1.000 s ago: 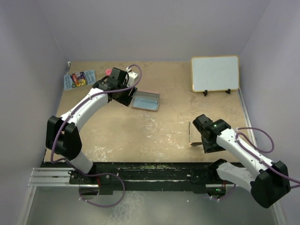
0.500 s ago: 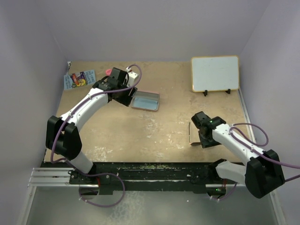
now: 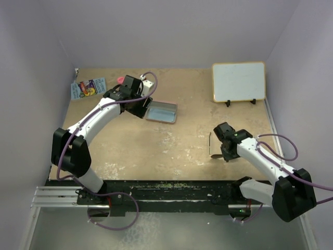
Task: Organize the sunglasses
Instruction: Pick up the sunglasses from the center of the board, then fold the sunglasses, then place the sunglasses at the center of the board.
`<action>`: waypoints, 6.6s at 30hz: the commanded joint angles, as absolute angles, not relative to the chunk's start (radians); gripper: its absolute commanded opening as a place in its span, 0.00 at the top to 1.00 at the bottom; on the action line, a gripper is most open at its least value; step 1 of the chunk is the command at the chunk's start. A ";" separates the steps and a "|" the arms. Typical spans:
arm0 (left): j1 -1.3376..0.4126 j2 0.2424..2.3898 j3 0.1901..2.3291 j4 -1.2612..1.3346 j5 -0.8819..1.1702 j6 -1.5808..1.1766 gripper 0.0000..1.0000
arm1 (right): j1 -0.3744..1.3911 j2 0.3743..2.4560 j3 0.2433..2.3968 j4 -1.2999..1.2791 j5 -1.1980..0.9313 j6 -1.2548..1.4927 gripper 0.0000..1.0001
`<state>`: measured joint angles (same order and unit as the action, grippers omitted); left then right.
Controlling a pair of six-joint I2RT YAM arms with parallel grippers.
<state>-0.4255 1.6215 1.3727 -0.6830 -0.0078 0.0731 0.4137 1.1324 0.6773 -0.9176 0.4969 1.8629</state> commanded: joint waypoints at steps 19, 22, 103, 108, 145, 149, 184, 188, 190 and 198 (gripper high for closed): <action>-0.413 1.595 1.434 -0.725 0.019 0.120 0.32 | 0.431 1.185 0.797 -0.764 0.500 1.436 1.00; -0.381 1.561 1.452 -0.763 0.073 0.140 0.32 | 0.486 1.170 0.840 -0.776 0.510 1.376 1.00; -0.384 1.448 1.514 -0.852 0.545 0.282 0.31 | 1.064 1.701 1.825 -0.787 0.580 1.169 1.00; -0.384 1.366 1.510 -0.836 0.462 0.279 0.31 | 1.062 1.641 1.731 -0.824 0.629 1.232 1.00; -0.375 1.470 1.540 -0.805 0.203 0.195 0.31 | 1.077 1.622 1.690 -0.760 0.602 1.223 1.00; -0.377 1.443 1.500 -0.801 0.272 0.173 0.31 | 1.076 1.680 1.750 -0.750 0.605 1.250 1.00; -0.413 1.403 1.536 -0.859 0.113 0.137 0.31 | 1.093 1.710 1.406 -0.999 0.553 1.635 1.00; -0.413 1.403 1.510 -0.865 0.127 0.139 0.31 | 1.093 1.745 1.369 -0.918 0.473 1.603 1.00; -0.413 1.404 1.499 -0.867 0.132 0.146 0.31 | 1.093 1.773 1.373 -0.892 0.440 1.584 1.00; -0.413 1.411 1.484 -0.895 0.131 0.170 0.31 | 1.085 1.906 1.455 -0.905 0.410 1.517 1.00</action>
